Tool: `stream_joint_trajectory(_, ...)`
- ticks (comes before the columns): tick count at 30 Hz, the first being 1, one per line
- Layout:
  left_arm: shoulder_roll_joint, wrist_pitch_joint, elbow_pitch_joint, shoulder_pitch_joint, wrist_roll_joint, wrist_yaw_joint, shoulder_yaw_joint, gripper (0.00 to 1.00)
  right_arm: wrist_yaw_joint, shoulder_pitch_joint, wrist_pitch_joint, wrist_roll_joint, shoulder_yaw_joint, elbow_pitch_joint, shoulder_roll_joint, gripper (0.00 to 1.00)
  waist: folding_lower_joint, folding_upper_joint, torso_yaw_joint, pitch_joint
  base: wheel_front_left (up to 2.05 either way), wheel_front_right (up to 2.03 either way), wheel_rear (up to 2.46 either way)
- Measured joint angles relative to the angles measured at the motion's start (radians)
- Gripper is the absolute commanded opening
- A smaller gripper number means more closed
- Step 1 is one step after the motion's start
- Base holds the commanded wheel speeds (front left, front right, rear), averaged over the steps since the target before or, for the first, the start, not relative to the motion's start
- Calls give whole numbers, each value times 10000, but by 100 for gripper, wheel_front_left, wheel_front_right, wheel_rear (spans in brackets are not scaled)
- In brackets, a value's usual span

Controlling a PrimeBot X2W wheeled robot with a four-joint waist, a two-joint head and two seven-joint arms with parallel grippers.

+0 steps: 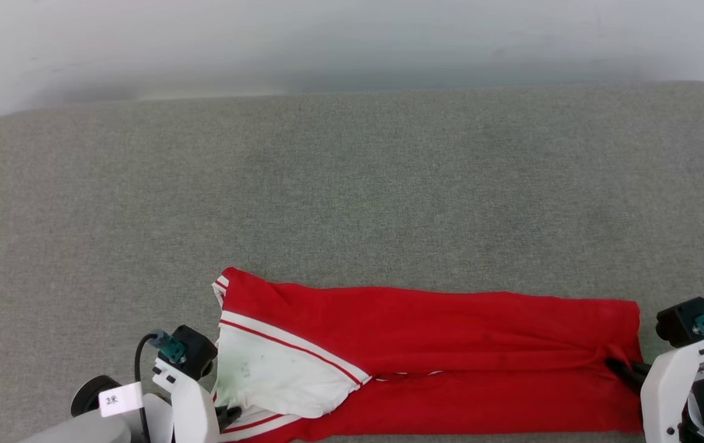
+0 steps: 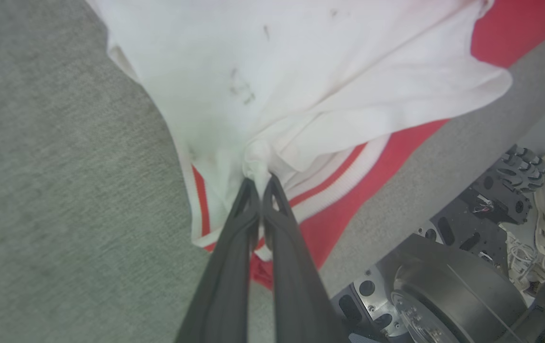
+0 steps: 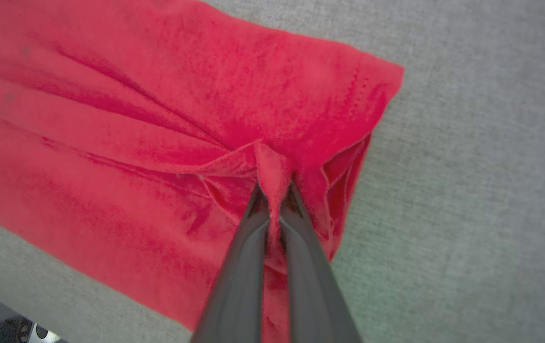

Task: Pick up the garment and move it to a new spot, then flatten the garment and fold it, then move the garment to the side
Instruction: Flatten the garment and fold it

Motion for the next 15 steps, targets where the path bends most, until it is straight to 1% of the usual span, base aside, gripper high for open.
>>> stream_joint_trajectory(1,-42,-136,61,48,4,6,8,0,0,21,-38,0,2,-2,19,0,0,0,-5,-33,0,0,0)
stream_joint_trajectory(2,-67,-334,109,97,12,71,52,6,0,39,-113,-8,-12,-23,21,0,0,0,-13,-69,0,0,0)
stream_joint_trajectory(3,-96,-541,157,148,102,140,79,65,0,89,-169,-10,-31,-63,19,26,0,0,-18,-117,0,0,0)
stream_joint_trajectory(4,-119,-748,178,184,242,224,90,100,0,134,-176,-8,-54,-140,0,100,0,0,-20,-174,0,0,0)
stream_joint_trajectory(8,-161,-1866,42,345,581,713,418,100,0,301,-291,75,-481,-857,-259,100,0,0,-36,-419,0,0,0)
stream_joint_trajectory(12,-174,-3386,-115,599,882,1639,1012,100,0,551,-301,151,-1221,-1710,-525,100,0,0,-80,-601,0,0,0)
stream_joint_trajectory(15,-380,-4412,6,897,953,2251,1379,100,2,690,-242,224,-1941,-2107,-571,100,0,0,-97,-627,0,0,0)
